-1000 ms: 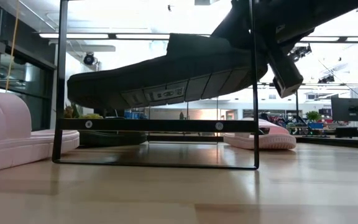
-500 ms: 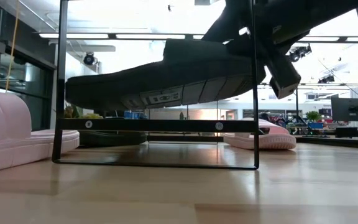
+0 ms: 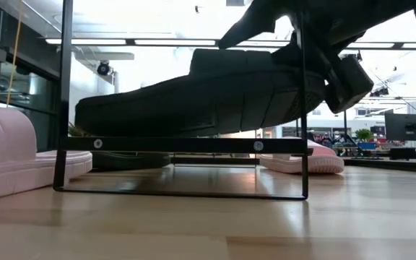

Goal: Pick and place slides into the shelf
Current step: Put the bottom black slide on the shelf

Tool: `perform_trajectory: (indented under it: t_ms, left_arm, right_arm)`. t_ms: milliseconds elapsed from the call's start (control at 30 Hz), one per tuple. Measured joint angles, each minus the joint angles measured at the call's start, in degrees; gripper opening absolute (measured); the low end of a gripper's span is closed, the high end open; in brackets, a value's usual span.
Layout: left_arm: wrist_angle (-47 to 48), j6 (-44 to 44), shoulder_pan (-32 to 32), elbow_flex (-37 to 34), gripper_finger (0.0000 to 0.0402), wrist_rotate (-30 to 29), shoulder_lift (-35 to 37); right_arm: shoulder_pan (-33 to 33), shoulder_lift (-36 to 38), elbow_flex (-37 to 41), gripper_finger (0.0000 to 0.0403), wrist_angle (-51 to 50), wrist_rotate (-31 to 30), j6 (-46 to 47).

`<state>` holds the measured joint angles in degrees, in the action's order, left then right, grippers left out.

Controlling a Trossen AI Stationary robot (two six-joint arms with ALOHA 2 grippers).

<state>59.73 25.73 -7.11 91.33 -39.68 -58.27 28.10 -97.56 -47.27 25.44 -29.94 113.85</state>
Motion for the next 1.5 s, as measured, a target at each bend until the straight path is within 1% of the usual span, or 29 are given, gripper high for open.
perform_trajectory:
  t_ms: [133,267,467,867,967,1167,1267,1500]
  left_arm:
    - [0.0,0.0,0.0,0.0,0.0172,0.0,0.0]
    - [0.0,0.0,0.0,0.0,0.0172,0.0,0.0]
    - [0.0,0.4,0.0,0.0,0.0172,0.2,0.0]
    - [0.0,0.4,0.0,0.0,0.0172,0.2,0.0]
    - [0.0,0.4,0.0,0.0,0.0172,0.2,0.0]
    - [0.0,0.2,0.0,0.0,0.0172,0.2,0.0]
    - [0.0,0.2,0.0,0.0,0.0172,0.2,0.0]
    - [0.0,0.1,0.0,0.0,0.0172,0.0,0.0]
  right_arm:
    - [-0.9,0.0,0.0,0.0215,-0.1,4.0,-2.0]
    - [-1.6,0.0,0.0,0.0228,-0.4,5.7,-3.3]
    - [-2.3,0.0,0.0,0.0229,-2.1,9.1,-3.3]
    - [-2.3,0.0,0.0,0.0229,-2.5,9.8,-3.2]
    - [-2.6,0.0,0.0,0.0229,-2.6,11.6,-3.3]
    - [-3.7,0.0,0.0,0.0229,-2.8,17.6,-3.3]
    - [-3.9,0.9,0.0,0.0229,-4.8,19.0,-3.4]
    - [-4.3,7.0,0.0,0.0229,-17.6,18.8,-4.4]
